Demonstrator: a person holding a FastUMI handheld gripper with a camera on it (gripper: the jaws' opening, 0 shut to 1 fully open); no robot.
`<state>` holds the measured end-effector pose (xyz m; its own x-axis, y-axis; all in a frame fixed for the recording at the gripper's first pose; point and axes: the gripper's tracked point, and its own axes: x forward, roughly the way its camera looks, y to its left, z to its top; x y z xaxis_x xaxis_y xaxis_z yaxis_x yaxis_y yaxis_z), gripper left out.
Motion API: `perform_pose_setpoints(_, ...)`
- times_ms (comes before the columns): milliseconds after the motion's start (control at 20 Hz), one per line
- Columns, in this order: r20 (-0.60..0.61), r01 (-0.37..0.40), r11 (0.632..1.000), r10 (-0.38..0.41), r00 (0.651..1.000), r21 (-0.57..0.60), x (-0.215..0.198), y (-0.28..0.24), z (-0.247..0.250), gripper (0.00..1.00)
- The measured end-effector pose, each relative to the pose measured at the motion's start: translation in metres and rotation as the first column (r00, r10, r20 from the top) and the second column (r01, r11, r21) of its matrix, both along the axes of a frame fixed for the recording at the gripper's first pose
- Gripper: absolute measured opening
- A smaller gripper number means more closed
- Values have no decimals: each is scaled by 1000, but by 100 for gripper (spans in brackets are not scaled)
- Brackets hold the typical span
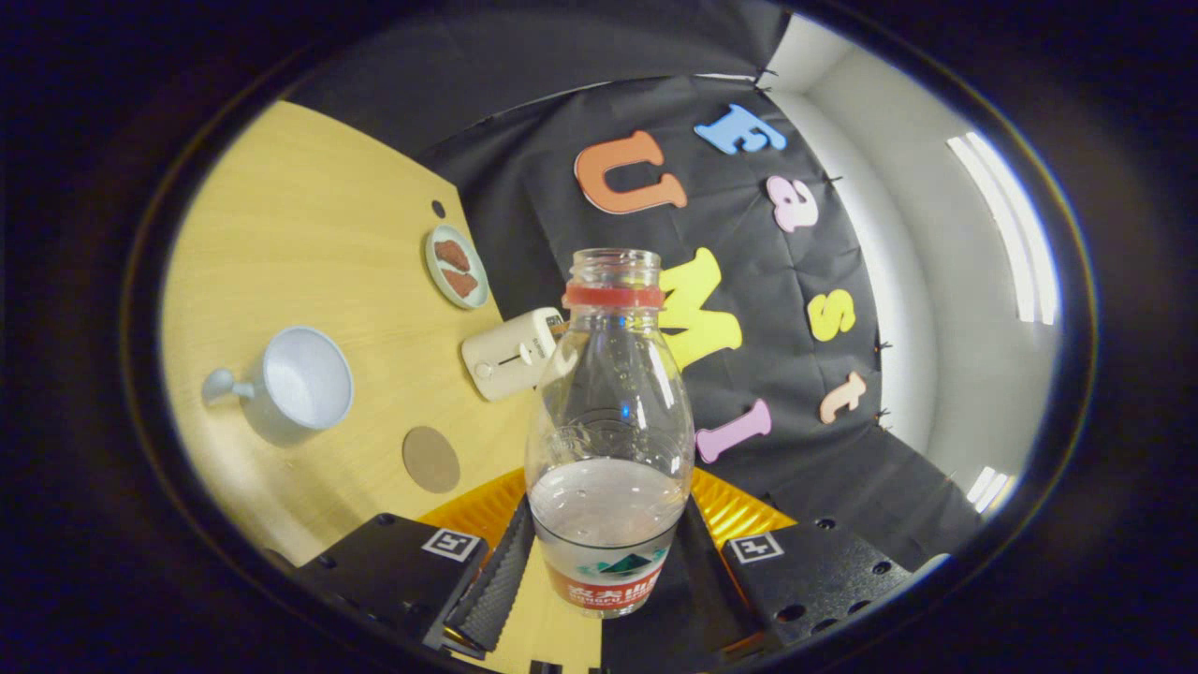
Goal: Take the bottle from table, then pour the juice into the cup, finally place the bottle on the coaster
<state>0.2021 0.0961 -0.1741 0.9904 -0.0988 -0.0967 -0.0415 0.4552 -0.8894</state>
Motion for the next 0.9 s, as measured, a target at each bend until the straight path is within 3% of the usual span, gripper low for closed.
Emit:
perform_pose_setpoints(150,46,-6,986,-2,999,169,-5,-4,12,82)
perform_pose_setpoints(250,58,-6,952,-12,998,306,-8,-10,19,82)
perform_pose_setpoints(550,90,-10,776,-60,994,631,-17,-31,45,81)
perform_pose_setpoints(700,30,6,689,-41,999,725,-18,-36,45,82)
perform_pose_setpoints(900,24,0,611,-32,999,791,-9,-47,62,82)
